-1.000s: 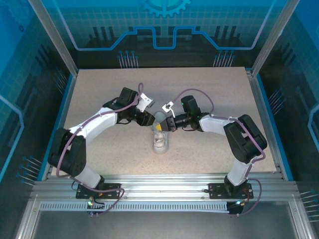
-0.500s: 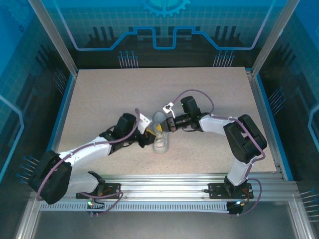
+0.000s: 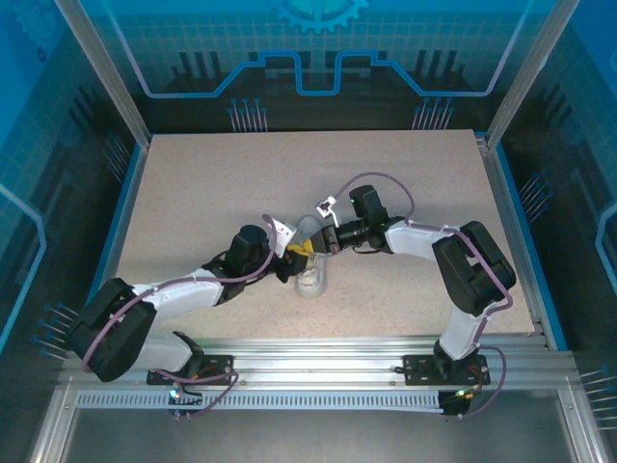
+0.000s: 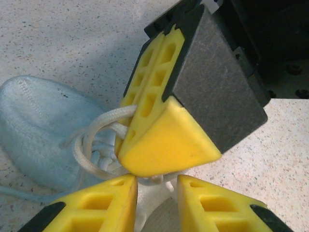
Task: Tie the shoes
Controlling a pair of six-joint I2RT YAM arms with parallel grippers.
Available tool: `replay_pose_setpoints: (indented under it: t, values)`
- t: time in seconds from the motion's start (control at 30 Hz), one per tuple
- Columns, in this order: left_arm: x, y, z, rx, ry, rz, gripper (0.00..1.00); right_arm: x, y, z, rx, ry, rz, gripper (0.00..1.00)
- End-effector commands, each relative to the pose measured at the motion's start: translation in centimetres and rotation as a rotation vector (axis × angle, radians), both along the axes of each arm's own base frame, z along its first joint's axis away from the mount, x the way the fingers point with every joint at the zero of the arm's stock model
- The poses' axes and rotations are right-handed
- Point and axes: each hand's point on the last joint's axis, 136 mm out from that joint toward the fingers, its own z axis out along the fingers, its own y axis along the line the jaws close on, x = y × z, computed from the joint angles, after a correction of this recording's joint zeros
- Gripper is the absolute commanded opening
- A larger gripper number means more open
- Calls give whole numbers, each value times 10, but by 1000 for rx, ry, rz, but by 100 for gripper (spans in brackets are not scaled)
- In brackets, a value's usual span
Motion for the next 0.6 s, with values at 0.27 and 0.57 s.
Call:
replay_pose_setpoints:
  t: [0.27,0.57]
  values:
    - [2,-9,-2,-95,12,9,28,5,1,0,0,28,-34,0]
    - [8,-14,-9,-164,60,47,10,6,2,-2,15,56,-52,0]
